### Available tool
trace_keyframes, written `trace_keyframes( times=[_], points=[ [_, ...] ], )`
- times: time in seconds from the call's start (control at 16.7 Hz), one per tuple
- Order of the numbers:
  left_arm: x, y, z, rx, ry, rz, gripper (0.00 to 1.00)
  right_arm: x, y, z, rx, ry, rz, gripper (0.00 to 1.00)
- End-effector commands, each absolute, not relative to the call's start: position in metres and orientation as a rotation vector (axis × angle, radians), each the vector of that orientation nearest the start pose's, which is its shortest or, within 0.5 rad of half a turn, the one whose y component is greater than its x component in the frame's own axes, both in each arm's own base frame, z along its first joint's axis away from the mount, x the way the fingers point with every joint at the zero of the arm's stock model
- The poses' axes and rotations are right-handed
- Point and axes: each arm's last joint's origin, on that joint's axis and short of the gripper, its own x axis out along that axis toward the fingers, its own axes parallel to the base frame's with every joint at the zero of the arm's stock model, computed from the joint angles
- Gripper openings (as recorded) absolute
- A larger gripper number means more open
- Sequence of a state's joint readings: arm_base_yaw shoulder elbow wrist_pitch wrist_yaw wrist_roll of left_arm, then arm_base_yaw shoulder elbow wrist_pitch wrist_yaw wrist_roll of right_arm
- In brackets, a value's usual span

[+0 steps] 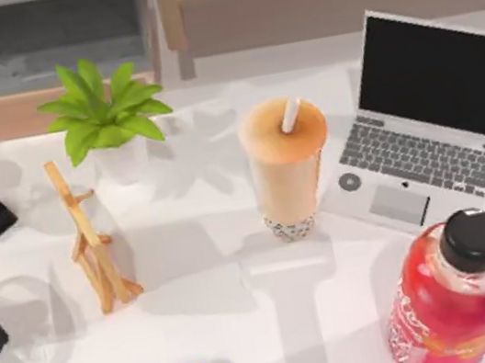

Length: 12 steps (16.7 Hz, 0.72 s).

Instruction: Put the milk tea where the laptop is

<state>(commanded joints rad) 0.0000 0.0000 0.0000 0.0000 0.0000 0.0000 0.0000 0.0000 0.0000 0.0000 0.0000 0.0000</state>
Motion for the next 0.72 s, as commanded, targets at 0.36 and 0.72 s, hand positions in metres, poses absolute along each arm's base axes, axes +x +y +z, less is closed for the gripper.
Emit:
trace_keyframes(
  times=[0.36, 0.72],
  points=[
    [0.106, -0.001, 0.16, 0.0, 0.0, 0.0, 1.0, 0.109, 0.004, 0.174, 0.046, 0.045, -0.008, 1.0],
    [0.106, -0.001, 0.16, 0.0, 0.0, 0.0, 1.0, 0.136, 0.032, 0.214, 0.162, 0.261, -0.042, 1.0]
  ],
)
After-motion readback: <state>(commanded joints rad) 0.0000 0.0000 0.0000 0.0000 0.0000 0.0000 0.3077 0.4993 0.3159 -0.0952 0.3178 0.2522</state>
